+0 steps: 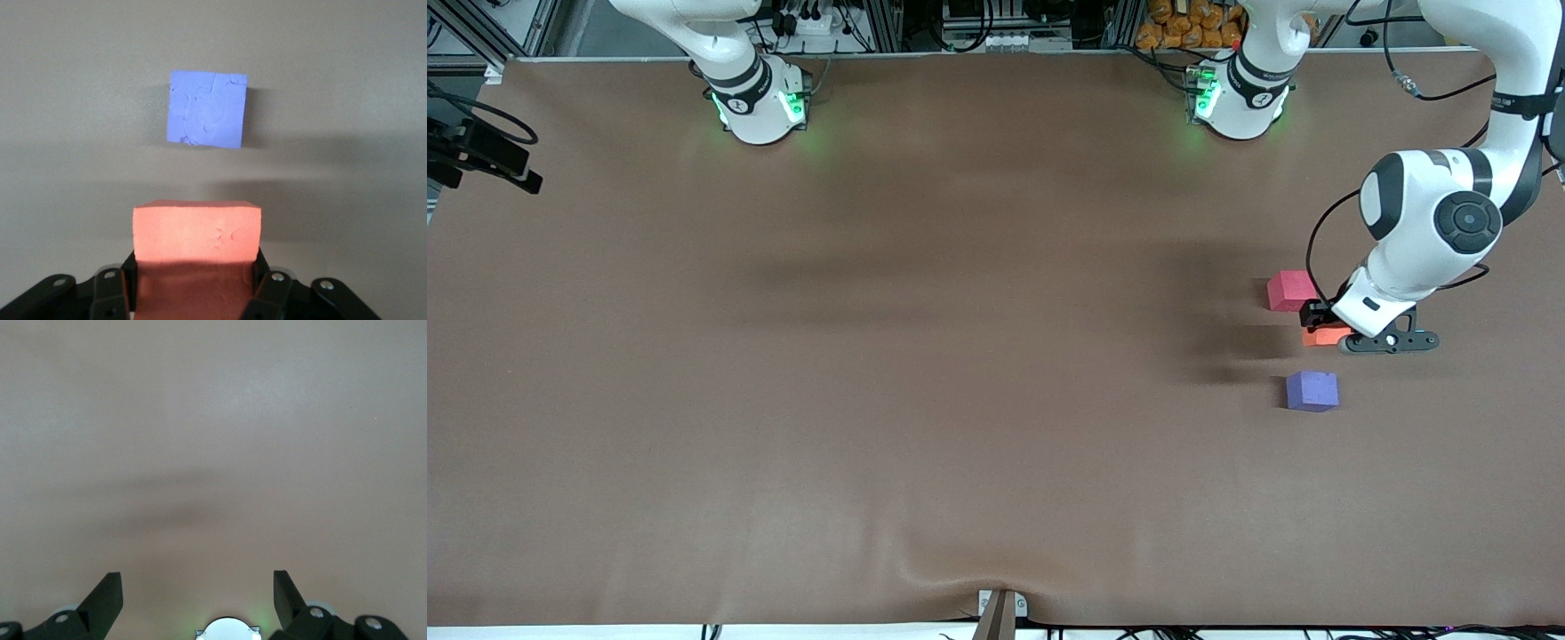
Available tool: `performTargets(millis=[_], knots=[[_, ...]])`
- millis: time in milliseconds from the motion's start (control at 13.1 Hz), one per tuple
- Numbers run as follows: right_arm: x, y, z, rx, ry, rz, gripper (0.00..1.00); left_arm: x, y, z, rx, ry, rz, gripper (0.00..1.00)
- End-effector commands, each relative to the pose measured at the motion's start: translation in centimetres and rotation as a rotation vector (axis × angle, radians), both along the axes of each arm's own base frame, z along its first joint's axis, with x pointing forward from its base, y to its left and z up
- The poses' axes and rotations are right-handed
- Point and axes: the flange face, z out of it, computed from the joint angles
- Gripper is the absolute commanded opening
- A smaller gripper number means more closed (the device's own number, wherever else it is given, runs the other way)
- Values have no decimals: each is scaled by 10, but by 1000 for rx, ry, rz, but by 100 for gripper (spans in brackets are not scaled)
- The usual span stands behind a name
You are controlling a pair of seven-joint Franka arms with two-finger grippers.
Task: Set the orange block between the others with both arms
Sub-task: 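Lower the orange cube between the pink and blue cubes, open the left gripper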
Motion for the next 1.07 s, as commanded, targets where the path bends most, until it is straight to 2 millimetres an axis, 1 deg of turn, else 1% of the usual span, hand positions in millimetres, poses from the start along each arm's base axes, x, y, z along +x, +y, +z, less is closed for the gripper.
performTargets(millis=[0, 76, 153, 229, 306, 382, 611, 764, 917, 994], knots=[[3, -1, -3, 21, -2, 21, 100, -23, -5, -13, -2, -63, -43, 35], [6, 5, -5, 14, -3, 34, 100, -25, -6, -18, -4, -75, -47, 35], [8, 6, -5, 13, -10, 37, 100, -25, -6, -19, -3, -76, -50, 35], [11, 14, -10, 13, -3, 52, 100, -25, -5, -19, -3, -78, -49, 35], [12, 21, -12, 10, 1, 65, 100, -24, -3, -21, -3, -84, -45, 35], [13, 23, -14, 11, 7, 70, 100, -24, 1, -27, -3, -91, -44, 35], [23, 27, -25, 11, 12, 77, 100, -21, 4, -38, -3, -103, -58, 35], [24, 23, -25, 10, 2, 67, 100, -21, 14, -48, -2, -102, -54, 35], [27, 20, -24, 8, -16, 60, 100, -20, 14, -53, -2, -110, -58, 35], [29, 23, -22, 3, -34, 58, 100, -20, 15, -56, -2, -111, -63, 35]])
